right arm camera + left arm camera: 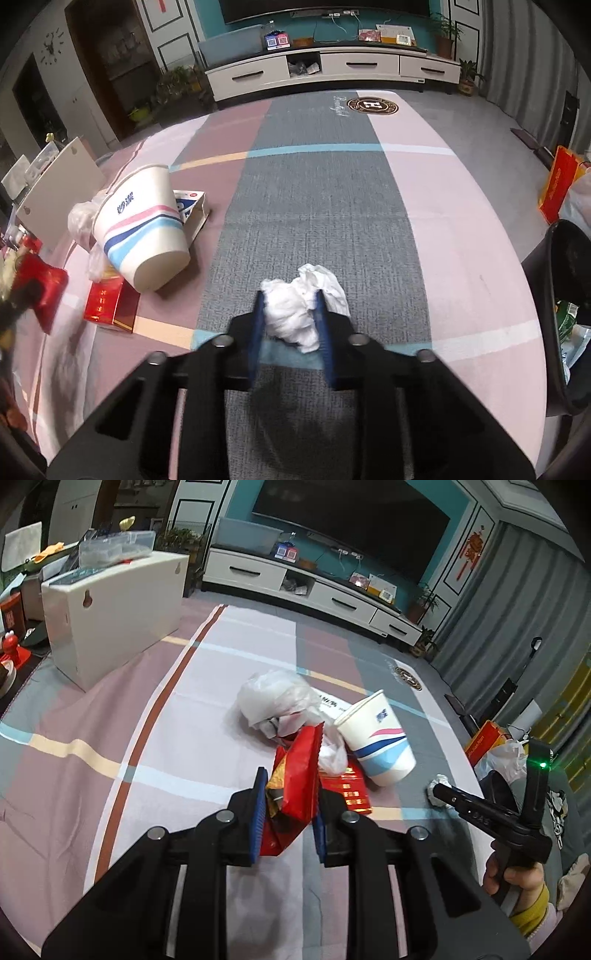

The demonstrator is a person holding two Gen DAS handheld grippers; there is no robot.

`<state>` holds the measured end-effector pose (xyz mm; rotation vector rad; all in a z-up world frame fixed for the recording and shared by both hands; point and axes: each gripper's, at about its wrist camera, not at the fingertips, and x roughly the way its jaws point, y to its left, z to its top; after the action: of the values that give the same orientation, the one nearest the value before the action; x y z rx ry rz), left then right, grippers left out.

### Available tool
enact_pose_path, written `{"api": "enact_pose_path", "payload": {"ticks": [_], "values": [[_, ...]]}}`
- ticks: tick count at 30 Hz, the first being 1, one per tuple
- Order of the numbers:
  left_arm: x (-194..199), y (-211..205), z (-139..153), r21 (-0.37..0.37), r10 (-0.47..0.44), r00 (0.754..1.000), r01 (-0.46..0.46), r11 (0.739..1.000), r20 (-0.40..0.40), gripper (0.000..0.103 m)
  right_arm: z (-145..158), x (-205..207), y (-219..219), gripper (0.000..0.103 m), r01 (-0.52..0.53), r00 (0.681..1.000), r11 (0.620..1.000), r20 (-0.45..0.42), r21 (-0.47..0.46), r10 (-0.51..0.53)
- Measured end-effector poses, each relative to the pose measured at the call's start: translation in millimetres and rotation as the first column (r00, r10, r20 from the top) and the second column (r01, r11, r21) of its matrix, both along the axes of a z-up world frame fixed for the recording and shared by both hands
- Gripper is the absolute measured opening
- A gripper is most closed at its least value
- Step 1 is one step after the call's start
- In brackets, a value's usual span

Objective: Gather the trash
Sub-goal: 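Grasp the red wrapper with the left tool while the right tool grasps the white tissue, then carry the red wrapper and white tissue over the black bin and release them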

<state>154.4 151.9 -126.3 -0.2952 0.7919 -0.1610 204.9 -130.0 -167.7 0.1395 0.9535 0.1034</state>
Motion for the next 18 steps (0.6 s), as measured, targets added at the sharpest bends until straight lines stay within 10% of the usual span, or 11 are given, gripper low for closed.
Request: {"api": "enact_pose_path", "payload": {"ticks": [18], "values": [[-31,-65,24,-0.016,-0.199,0.978,0.2,0.98,0.062,0.024,37,-97,-17,0.016,0.005,0.999,0.998,0.043,0.059,-0.007]]}}
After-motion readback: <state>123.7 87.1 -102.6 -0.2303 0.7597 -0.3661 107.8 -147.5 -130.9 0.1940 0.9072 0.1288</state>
